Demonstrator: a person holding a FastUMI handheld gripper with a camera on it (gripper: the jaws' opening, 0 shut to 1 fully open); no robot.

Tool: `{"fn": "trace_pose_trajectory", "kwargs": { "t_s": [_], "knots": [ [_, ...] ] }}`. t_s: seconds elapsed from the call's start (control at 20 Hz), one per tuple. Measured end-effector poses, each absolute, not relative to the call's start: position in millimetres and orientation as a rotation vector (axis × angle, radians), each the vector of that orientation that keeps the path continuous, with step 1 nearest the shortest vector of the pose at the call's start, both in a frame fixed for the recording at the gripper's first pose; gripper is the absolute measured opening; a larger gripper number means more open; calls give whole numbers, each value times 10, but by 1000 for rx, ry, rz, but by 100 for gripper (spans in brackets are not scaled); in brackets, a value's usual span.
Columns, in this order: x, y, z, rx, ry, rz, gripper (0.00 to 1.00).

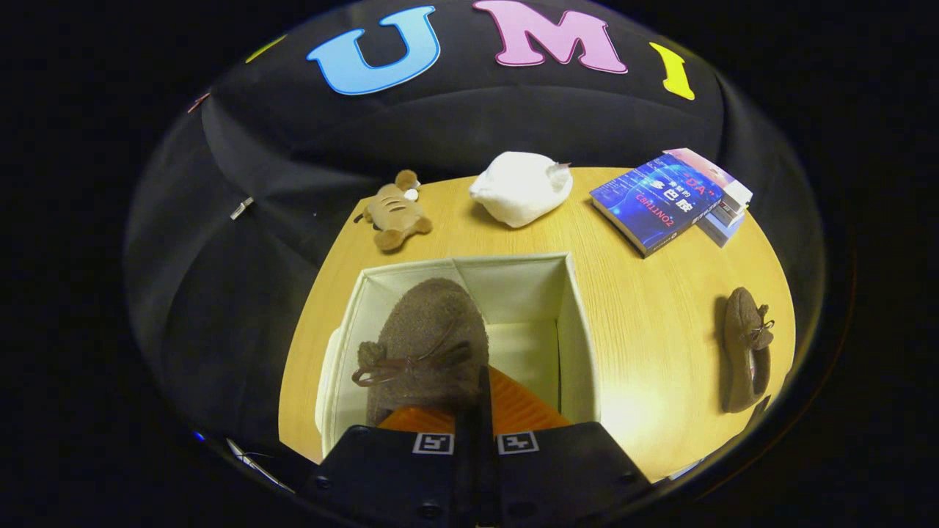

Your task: Open the storage box then place both shoes into the box .Put the left shoe in first, then the right shoe, with the right side of both shoes facing outward in a uniform manner.

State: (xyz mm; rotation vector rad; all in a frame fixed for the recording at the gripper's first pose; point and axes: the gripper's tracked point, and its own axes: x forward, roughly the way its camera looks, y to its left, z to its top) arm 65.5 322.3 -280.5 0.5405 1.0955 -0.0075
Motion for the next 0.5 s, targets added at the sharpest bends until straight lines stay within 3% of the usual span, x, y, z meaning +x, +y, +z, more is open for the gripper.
{"fn": "trace_pose_trajectory", "kwargs": {
  "t_s": [0.15,0.25,0.4,0.5],
  "knots": [
    [677,3388,-2828,562,1114,8,7],
    [666,3518,-2808,585,1129,37,20],
    [525,3742,-2796,586,1171,115,26],
    [532,3826,-2705,590,1146,159,45]
  ]
}}
